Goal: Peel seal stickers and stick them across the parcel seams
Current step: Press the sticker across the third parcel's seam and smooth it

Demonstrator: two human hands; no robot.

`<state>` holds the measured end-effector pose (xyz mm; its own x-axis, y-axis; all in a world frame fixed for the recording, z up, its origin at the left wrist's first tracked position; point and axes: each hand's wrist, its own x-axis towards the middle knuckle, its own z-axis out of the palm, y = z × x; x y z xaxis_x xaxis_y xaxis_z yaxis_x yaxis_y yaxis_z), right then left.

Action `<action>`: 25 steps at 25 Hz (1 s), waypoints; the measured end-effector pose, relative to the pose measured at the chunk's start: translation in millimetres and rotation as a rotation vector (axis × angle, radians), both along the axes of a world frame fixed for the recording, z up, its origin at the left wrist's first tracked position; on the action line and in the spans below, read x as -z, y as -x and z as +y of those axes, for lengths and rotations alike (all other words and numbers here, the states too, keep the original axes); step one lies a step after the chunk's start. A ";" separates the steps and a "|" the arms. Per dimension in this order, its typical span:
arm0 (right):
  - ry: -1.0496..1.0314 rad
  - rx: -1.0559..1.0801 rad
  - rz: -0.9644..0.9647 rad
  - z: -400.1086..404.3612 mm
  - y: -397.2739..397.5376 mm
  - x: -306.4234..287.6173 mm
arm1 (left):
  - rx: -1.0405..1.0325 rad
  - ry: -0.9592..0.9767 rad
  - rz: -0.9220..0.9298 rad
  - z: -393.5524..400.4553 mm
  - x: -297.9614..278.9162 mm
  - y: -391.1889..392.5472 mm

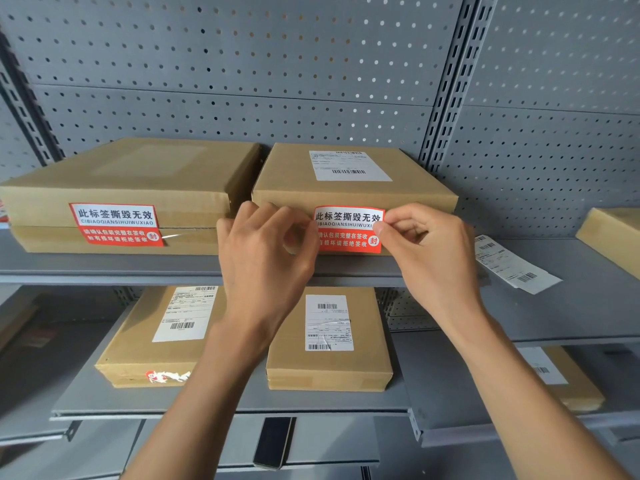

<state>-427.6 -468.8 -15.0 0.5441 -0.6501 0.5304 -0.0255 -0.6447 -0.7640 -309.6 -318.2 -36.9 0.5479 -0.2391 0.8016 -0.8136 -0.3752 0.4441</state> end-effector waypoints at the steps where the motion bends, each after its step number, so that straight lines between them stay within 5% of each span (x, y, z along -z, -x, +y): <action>1: 0.004 0.007 -0.001 -0.5 -0.9 0.4 | -0.003 -0.002 -0.005 -0.7 0.5 -1.2; 25: 0.336 0.157 0.057 -2.6 -7.3 5.9 | -0.060 -0.031 -0.108 -6.5 3.3 -9.3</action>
<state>-420.4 -471.4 -20.9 0.4864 -0.5229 0.7000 -0.1806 -0.8440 -0.5050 -300.3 -324.7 -40.2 0.4725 -0.2339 0.8497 -0.8320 -0.4365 0.3425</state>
